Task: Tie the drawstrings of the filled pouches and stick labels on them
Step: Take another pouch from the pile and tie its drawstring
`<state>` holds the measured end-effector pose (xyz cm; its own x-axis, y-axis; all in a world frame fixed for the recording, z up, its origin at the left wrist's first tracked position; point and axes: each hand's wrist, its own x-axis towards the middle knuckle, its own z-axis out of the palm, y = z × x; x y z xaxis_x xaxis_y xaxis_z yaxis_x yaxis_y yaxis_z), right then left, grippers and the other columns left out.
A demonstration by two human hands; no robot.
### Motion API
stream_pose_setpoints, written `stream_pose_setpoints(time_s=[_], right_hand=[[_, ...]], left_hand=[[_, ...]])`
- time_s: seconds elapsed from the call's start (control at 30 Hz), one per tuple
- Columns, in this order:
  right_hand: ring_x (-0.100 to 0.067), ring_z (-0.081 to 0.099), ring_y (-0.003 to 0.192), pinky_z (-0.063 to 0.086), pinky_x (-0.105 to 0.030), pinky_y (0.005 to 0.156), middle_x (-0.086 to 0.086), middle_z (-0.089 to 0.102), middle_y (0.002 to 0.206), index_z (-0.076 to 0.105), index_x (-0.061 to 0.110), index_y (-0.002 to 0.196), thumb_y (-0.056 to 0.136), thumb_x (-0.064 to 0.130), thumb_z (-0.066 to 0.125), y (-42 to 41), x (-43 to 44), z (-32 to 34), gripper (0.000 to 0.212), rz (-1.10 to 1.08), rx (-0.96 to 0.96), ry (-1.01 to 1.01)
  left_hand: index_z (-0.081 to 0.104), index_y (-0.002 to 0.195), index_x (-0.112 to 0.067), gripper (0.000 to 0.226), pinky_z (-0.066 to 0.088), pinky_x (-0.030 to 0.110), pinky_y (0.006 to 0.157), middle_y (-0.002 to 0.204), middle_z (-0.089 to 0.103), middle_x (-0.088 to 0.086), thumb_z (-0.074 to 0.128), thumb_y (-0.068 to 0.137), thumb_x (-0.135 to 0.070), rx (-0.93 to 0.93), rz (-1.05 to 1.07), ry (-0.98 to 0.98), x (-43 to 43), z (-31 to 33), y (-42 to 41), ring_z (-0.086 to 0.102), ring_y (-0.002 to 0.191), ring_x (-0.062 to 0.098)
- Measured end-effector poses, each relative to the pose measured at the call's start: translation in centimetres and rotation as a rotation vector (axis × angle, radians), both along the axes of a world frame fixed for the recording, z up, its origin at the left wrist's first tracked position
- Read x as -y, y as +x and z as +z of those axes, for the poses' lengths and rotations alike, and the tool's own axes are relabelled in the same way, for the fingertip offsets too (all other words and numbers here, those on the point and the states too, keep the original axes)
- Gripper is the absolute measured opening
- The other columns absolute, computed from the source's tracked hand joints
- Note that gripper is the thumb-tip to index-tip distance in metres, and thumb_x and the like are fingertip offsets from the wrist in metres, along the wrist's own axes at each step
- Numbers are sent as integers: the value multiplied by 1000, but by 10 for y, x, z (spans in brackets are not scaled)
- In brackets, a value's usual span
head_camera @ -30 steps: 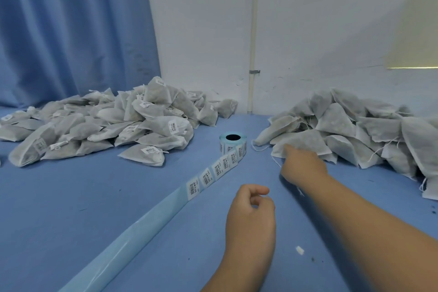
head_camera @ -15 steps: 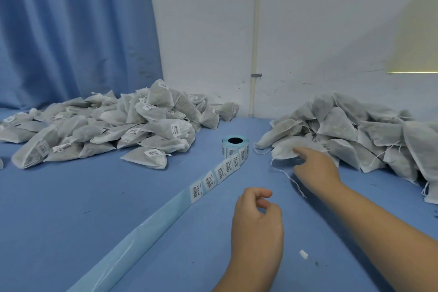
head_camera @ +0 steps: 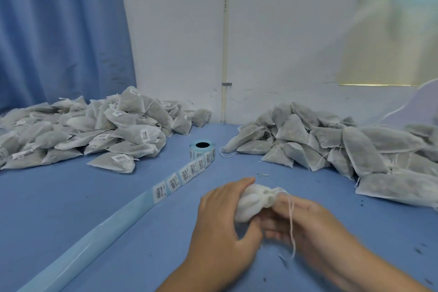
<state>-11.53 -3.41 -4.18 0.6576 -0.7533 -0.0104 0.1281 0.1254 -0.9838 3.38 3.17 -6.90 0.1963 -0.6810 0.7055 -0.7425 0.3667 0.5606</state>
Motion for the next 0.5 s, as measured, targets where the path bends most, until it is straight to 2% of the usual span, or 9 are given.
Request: stream_pose_setpoints(time_s=[0.07,0.13,0.2,0.27,0.33,0.37,0.43,0.47,0.5], right_hand=[[-31,69,88,51,-32,70,-22,70,109,72,7,108,79,39,57,-6,-8,3,46,59,50,141],[-36,69,86,52,-35,65,-23,69,111,63,7,118,82,50,47,-11,-12,7,58,61,64,237],[-37,69,76,54,-36,60,-22,70,105,58,7,119,76,54,49,-15,-15,9,64,22,30,234],[-34,67,66,54,-34,55,-22,71,96,60,6,116,68,48,60,-19,-19,11,63,-8,-9,181],[-27,61,54,48,-30,50,-20,71,83,65,5,109,63,39,68,-22,-23,12,57,-15,-67,93],[-21,55,47,41,-27,47,-17,69,75,69,6,102,62,36,69,-24,-25,13,51,-9,-106,34],[-13,41,37,29,-23,44,-12,63,61,75,9,86,65,30,71,-27,-29,17,30,12,-162,-74],[-11,36,35,27,-19,41,-10,59,56,76,10,81,71,24,71,-29,-29,19,17,11,-175,-110],[-9,34,34,26,-17,38,-8,56,52,76,12,77,78,17,70,-31,-28,20,9,-3,-182,-142]], left_hand=[[56,111,-44,38,39,26,93,105,60,-26,50,74,-34,22,27,25,-1,-1,1,53,101,-6],[60,107,-40,32,39,31,88,94,60,-21,53,76,-31,73,97,49,-2,-1,4,53,93,-1],[64,104,-37,31,38,33,83,91,58,-19,58,76,-26,124,173,72,-4,1,6,52,89,4],[67,104,-32,34,38,34,82,91,58,-15,58,73,-22,223,230,81,-6,4,6,56,87,12],[66,116,-32,50,43,38,89,101,58,-11,58,69,-15,308,212,136,-7,4,5,59,94,21],[56,127,-37,63,42,40,99,111,53,-16,58,69,-12,322,184,180,-7,5,4,55,107,21],[28,138,-45,79,24,33,117,127,38,-27,54,71,-12,331,69,236,-9,8,1,33,128,4],[27,140,-43,80,20,28,119,133,39,-26,54,71,-13,366,10,208,-11,9,-3,30,129,-2],[32,144,-38,79,21,24,118,135,46,-20,56,72,-15,407,-59,172,-12,8,-7,34,128,-2]])
